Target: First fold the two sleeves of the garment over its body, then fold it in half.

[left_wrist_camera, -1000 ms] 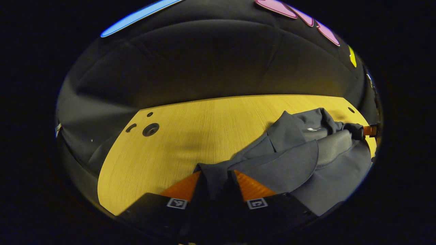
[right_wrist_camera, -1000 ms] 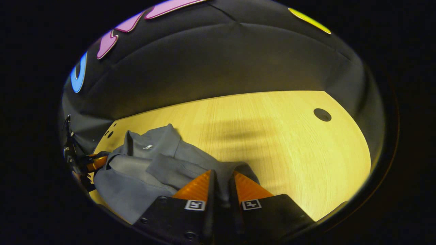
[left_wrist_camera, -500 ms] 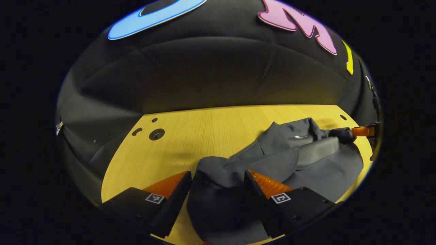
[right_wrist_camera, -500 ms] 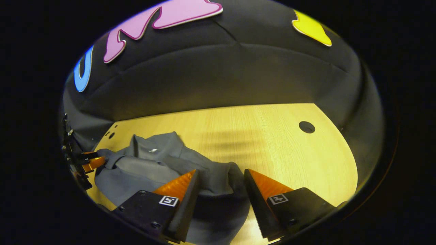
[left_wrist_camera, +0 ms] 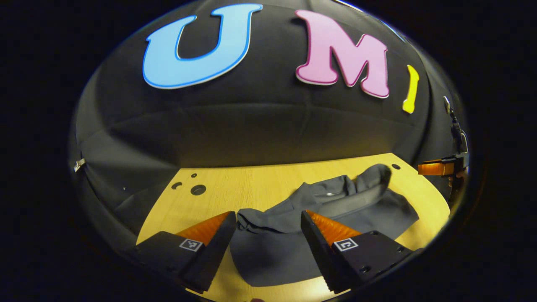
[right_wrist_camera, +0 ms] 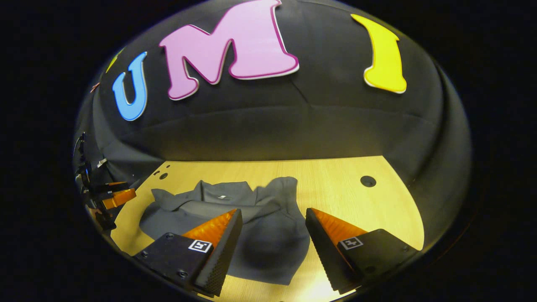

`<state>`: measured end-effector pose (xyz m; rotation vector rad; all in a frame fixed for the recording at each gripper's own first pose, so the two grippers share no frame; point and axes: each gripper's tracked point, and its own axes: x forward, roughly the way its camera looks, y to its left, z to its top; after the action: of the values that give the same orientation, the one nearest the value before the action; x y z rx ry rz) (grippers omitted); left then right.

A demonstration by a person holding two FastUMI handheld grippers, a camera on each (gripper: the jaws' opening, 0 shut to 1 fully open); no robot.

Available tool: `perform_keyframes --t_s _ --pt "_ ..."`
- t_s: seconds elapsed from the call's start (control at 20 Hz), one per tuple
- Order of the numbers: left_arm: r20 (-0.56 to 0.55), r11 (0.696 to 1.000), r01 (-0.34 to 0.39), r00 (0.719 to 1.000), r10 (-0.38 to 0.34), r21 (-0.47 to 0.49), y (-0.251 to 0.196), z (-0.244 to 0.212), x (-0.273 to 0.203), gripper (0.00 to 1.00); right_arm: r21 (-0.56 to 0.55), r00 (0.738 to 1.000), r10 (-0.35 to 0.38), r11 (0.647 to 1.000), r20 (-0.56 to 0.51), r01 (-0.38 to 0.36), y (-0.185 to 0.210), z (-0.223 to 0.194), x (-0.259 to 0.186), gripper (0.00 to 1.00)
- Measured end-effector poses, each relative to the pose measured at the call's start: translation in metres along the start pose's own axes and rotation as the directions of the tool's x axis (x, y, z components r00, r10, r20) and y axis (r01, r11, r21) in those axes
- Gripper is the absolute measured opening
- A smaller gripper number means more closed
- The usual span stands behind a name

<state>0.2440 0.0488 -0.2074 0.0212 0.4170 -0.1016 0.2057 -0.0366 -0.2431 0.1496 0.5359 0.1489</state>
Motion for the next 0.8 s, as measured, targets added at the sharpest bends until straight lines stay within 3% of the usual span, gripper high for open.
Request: perform_keyframes --t_s 0.4,0.8 --pt "0.087 1.000 0.016 0.996 -0.016 0.003 -0.024 0.015 -0.088 0.97 -0.022 0.998 0.042 0.999 0.057 -0.041 0.020 0.003 -0.071 0.94" --pt "0.108 0.995 0.010 0.994 0.001 -0.101 -0.044 0.005 -0.154 0.97 -0.038 0.990 0.104 0.994 0.101 -0.100 0.051 -0.003 -0.138 0.94"
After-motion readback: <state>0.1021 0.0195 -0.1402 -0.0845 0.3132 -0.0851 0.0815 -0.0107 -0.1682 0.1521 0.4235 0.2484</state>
